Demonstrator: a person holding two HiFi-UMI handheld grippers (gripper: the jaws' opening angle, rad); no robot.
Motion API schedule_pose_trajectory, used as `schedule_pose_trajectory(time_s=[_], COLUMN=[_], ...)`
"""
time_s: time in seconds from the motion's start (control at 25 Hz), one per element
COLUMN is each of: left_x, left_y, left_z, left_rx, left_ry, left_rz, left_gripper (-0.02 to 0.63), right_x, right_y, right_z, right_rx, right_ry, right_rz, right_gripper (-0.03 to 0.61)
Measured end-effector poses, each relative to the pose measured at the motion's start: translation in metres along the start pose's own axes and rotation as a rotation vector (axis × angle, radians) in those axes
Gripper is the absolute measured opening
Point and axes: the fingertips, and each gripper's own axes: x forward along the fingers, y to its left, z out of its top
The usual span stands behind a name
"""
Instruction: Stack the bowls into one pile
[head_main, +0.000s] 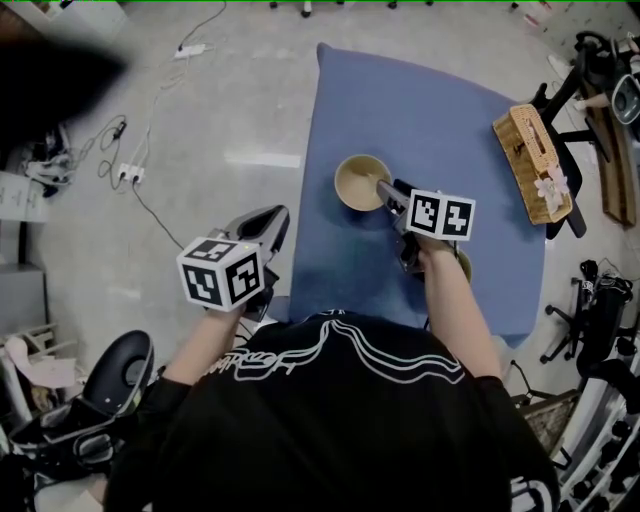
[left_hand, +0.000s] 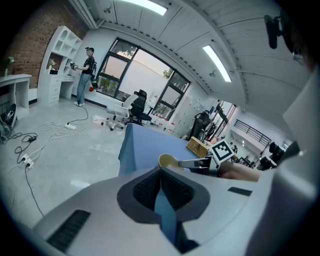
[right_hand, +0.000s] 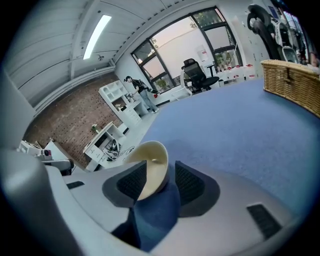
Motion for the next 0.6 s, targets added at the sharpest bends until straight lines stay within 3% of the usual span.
schedule_pose_trajectory(time_s=[0.16, 0.32, 0.6], left_x=[0.003, 0.006, 0.005], left_y=[0.002, 0.004, 0.009], left_z=[0.000, 0.002, 0.006], left_rx=[0.000, 0.004, 0.002], left_ry=[0.001, 0.005, -0.001], left_rz=[-0.002, -0.009, -0.004], left_gripper=[0.024, 0.025, 0.025], right_x=[0.008, 0.015, 0.014], right_y=[0.001, -0.007, -0.008], right_z=[-0.004, -0.007, -0.006], right_rx=[0.023, 0.032, 0.090], right_ry=[0.017, 0.031, 0.008], right_rz=[0.005, -0.040, -0.036], right_gripper=[0.184, 0.110, 0.058])
